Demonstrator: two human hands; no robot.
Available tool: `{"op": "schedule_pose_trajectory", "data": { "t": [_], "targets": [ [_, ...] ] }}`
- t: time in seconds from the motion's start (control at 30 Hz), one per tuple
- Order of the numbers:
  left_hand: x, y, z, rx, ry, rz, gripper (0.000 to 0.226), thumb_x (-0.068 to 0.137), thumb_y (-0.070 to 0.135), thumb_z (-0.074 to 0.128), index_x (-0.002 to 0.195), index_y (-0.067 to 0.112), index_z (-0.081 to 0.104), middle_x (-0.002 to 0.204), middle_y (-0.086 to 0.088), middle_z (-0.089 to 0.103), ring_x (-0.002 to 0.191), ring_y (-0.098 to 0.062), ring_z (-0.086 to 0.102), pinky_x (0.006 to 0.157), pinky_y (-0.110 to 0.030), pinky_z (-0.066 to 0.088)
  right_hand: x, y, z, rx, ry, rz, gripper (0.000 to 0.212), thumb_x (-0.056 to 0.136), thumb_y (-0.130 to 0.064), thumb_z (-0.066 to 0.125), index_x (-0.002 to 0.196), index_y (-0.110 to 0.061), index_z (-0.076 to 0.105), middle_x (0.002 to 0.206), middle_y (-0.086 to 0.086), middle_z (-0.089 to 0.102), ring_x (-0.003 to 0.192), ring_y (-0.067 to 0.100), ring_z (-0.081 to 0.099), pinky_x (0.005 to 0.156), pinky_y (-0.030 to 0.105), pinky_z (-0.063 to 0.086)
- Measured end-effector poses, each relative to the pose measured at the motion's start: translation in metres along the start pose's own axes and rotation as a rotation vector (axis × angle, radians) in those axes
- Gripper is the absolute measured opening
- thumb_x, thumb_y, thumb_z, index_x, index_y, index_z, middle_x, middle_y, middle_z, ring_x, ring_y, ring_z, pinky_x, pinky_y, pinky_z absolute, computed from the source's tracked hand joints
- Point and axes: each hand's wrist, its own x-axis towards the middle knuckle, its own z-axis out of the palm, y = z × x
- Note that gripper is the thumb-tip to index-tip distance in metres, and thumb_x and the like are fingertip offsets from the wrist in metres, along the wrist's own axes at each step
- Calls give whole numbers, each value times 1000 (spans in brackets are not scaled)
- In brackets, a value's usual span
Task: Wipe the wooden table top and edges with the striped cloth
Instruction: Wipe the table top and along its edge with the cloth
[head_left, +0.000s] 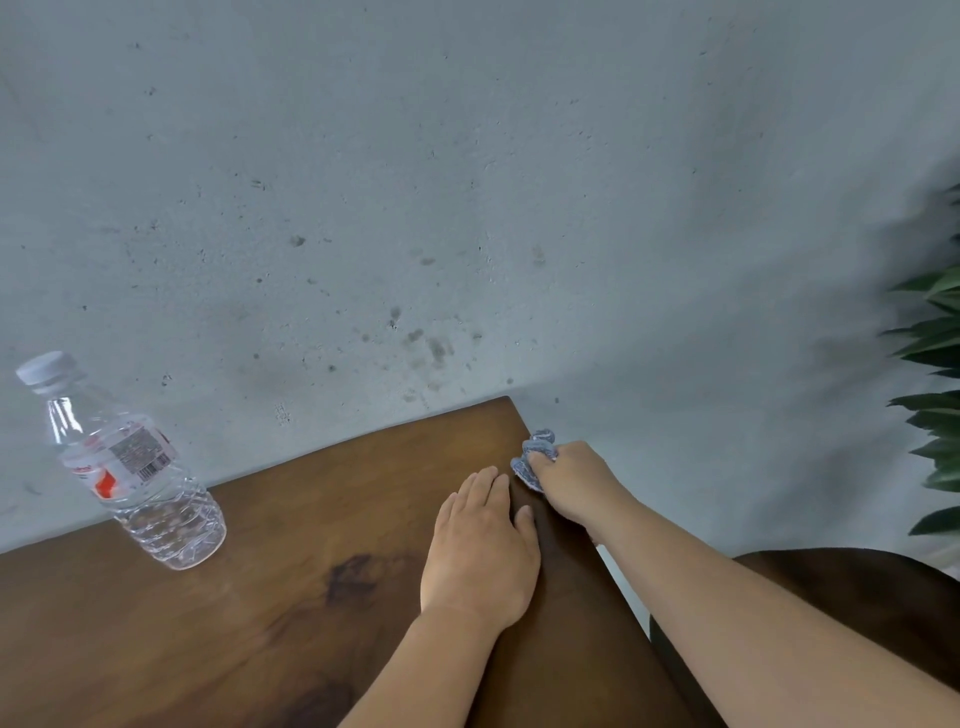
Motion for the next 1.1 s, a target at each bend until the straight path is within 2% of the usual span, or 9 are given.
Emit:
{"op": "schedule_pose_trajectory", "data": {
  "t": [0.1,0.17,0.3,0.4,0.53,0.73,0.93,1.03,1.1],
  "targets": [
    [0,1,-1,-11,-1,-11,56,102,43,22,153,20,16,160,7,10,147,-7,5,121,-29,5,10,-9,1,-8,3,34,39,101,-34,45,116,-2,60,101,13,61,86,22,54,68,27,39],
    [0,1,-1,-18,1,-13,56,102,43,22,153,20,17,160,7,11,147,-7,5,121,-29,5,12,-13,1,-15,4,51,40,102,-35,44,120,-1,57,106,14,60,87,23,52,71,28,39],
    [-2,1,-2,-16,-11,-12,57,102,44,24,153,20,16,160,6,10,147,-8,4,120,-29,4,2,-8,0,-26,0,28,40,102,-35,42,116,-2,61,96,10,58,86,22,54,68,27,39],
    [-7,1,-2,-12,-18,0,58,102,45,24,153,20,14,161,7,8,147,-8,2,120,-28,3,-16,3,-3,-19,-1,-11,37,101,-33,43,104,-3,66,90,9,62,77,18,55,57,26,37],
    [-13,1,-1,-10,-7,17,58,102,45,22,153,21,13,160,8,7,147,-6,1,120,-28,1,-32,13,-8,-24,-5,-62,36,100,-30,45,92,-3,68,76,4,58,67,14,51,57,26,35],
    [-11,2,-1,-7,-1,18,56,102,43,20,153,20,14,160,7,9,147,-7,2,120,-29,2,-14,5,-4,14,-12,4,36,100,-37,45,110,-9,65,99,10,64,86,22,59,65,28,41],
    [-12,3,-2,-8,-8,7,55,103,42,21,153,19,16,160,6,11,147,-8,4,121,-30,4,1,-8,-1,0,0,44,40,101,-37,46,118,-4,60,97,10,57,85,25,54,70,28,41],
    [-13,4,-3,-4,-16,3,56,102,43,22,153,19,16,160,6,10,147,-9,4,121,-30,3,-6,-3,-1,-9,4,35,40,101,-36,45,116,-3,62,100,12,61,87,25,57,69,28,40],
    [-16,5,-3,1,-22,0,57,102,44,22,153,19,15,160,5,10,147,-9,4,121,-30,3,-15,4,-3,-18,9,11,38,100,-36,45,110,-5,65,98,11,64,86,23,59,64,27,39]
  ]
}}
